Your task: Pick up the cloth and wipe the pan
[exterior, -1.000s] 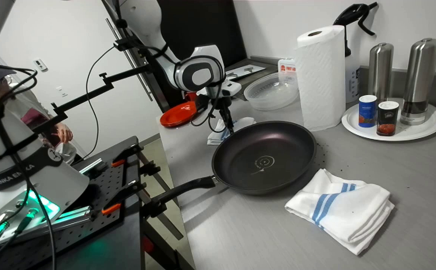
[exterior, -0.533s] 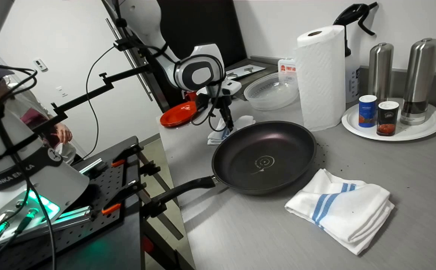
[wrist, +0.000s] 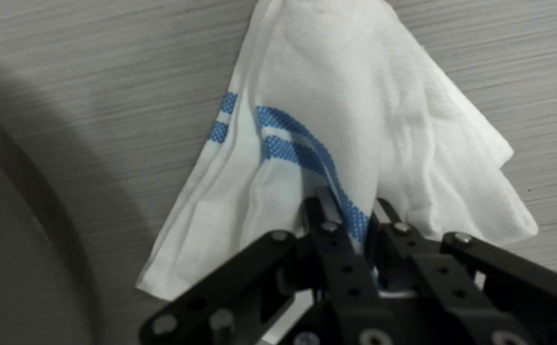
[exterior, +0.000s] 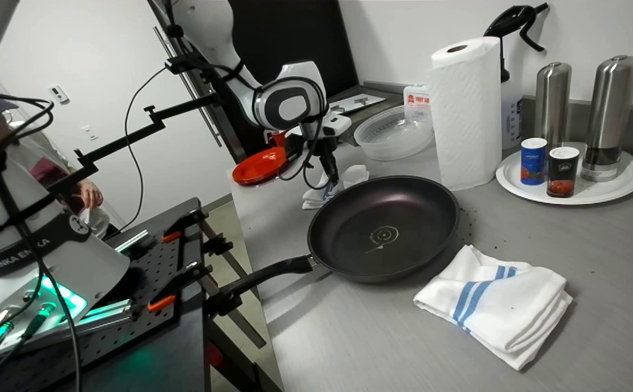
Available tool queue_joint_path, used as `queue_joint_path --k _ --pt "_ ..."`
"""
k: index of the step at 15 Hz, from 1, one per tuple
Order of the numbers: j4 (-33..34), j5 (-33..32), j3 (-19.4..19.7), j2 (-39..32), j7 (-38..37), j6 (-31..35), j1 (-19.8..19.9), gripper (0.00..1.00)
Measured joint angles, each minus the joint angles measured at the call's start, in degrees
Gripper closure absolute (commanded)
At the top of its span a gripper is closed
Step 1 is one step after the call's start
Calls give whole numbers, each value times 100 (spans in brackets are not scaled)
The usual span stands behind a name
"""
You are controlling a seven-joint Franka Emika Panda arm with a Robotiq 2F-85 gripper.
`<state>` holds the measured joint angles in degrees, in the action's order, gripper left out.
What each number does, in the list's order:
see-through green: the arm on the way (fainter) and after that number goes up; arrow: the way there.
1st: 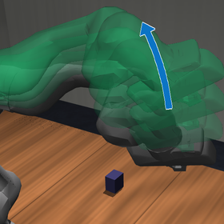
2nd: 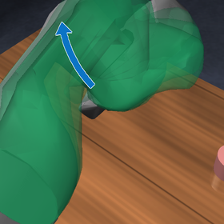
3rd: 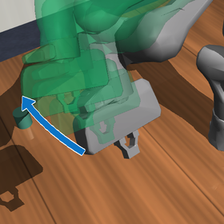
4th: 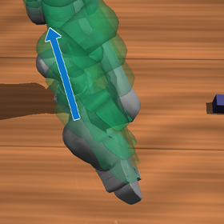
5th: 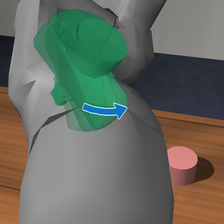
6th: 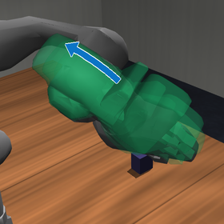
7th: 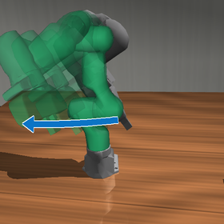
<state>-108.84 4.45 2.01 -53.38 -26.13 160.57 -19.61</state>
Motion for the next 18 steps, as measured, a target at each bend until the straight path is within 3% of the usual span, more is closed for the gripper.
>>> queue_joint_path --k 9,18 --pt "-19 19 25 167 -68 -429 5 96" --pt "-359 21 18 1010 -81 -635 62 96"
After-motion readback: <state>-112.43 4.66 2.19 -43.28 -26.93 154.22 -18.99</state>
